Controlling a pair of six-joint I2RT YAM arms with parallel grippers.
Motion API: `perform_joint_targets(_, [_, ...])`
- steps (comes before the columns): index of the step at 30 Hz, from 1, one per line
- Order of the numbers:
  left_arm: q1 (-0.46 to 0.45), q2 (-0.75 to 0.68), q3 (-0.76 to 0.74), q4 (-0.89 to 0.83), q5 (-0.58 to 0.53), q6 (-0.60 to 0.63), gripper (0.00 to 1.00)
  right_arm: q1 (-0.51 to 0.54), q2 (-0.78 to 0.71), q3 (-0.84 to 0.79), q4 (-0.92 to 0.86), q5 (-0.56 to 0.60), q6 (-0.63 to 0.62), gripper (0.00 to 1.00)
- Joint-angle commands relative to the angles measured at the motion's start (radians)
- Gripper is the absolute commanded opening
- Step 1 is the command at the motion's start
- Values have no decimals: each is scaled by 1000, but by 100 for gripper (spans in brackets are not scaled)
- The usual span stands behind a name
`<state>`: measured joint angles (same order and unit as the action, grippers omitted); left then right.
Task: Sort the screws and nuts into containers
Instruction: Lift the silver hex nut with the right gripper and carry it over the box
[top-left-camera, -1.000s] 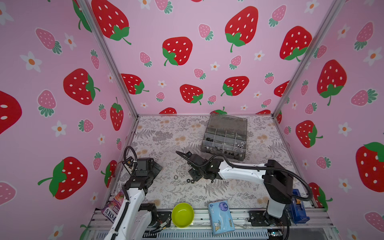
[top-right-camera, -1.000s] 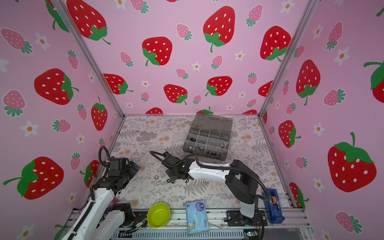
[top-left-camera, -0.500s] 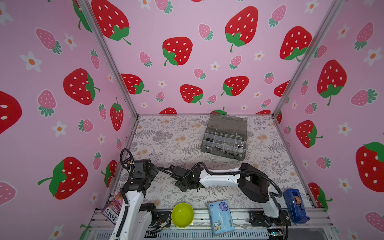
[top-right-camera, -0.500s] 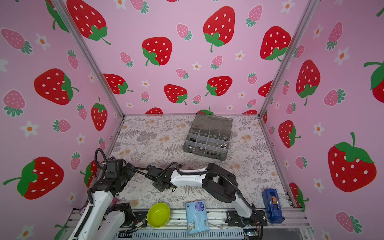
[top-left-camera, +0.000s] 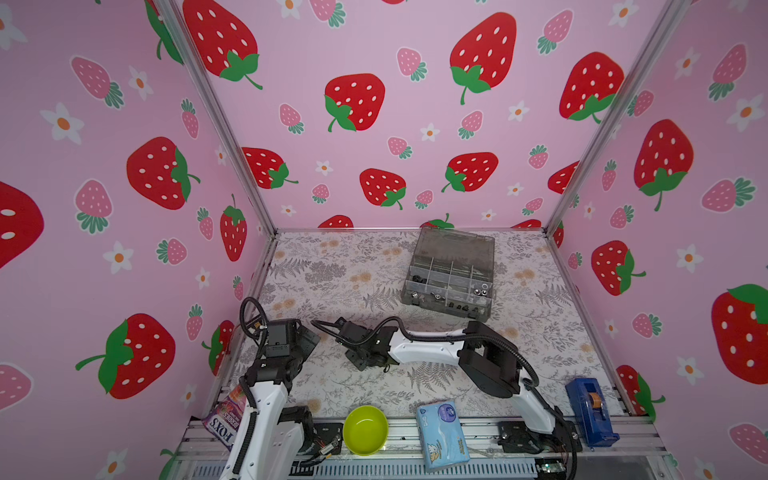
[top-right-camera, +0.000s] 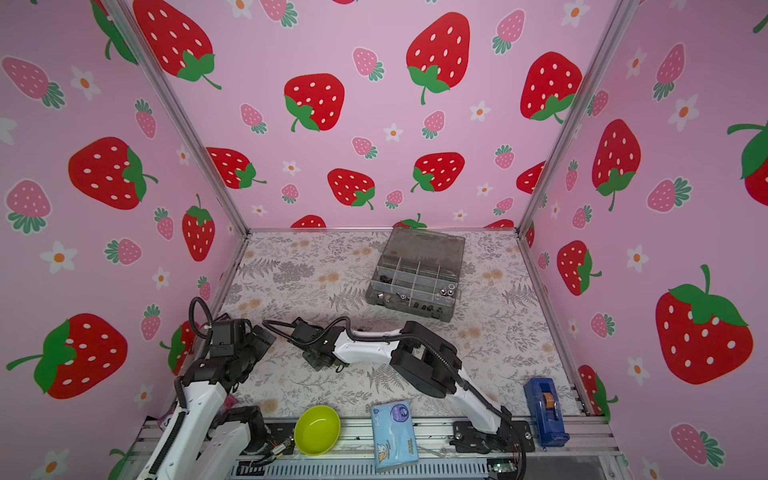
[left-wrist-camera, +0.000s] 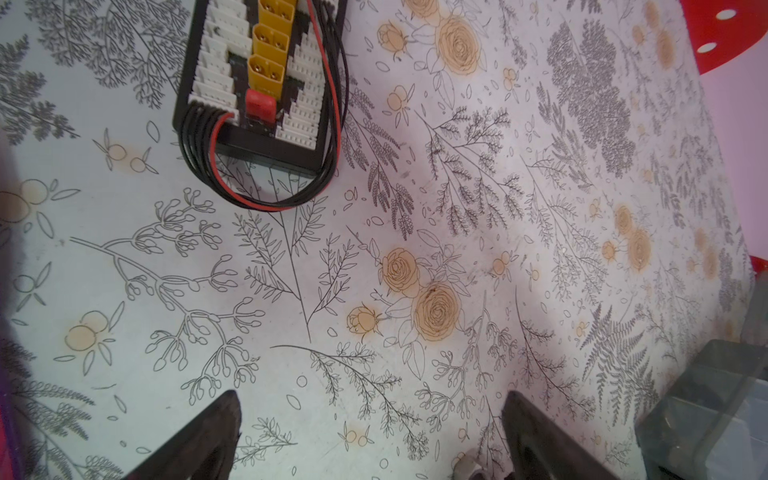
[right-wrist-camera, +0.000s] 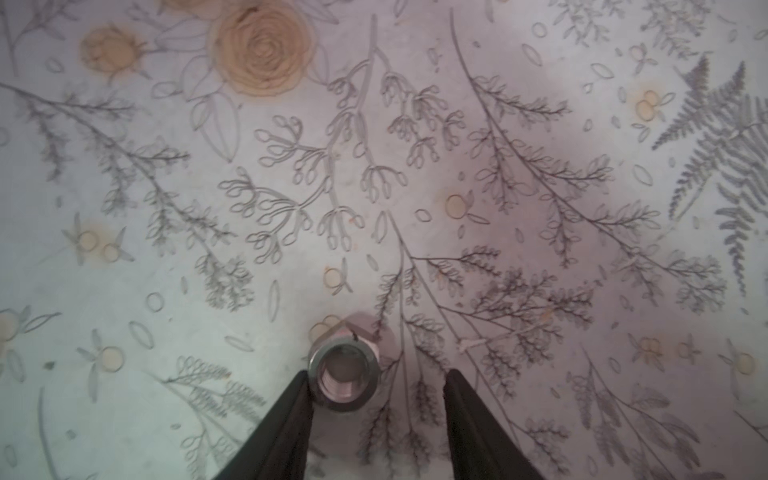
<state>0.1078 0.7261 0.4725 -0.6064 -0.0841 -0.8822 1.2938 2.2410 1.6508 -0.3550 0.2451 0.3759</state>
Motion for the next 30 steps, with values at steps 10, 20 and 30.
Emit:
perform_joint_targets(10, [7,5,-11,-2,14,6,99,-37,73,-24,-41,-39,25,48])
perform_joint_targets(20, [7,10,-14,7,14,9,99,-51,134,43,-99,-31,11,42])
perform_joint_targets(30, [7,11,-18,18,29,6,99,-51,126,30,-167,-23,30,42])
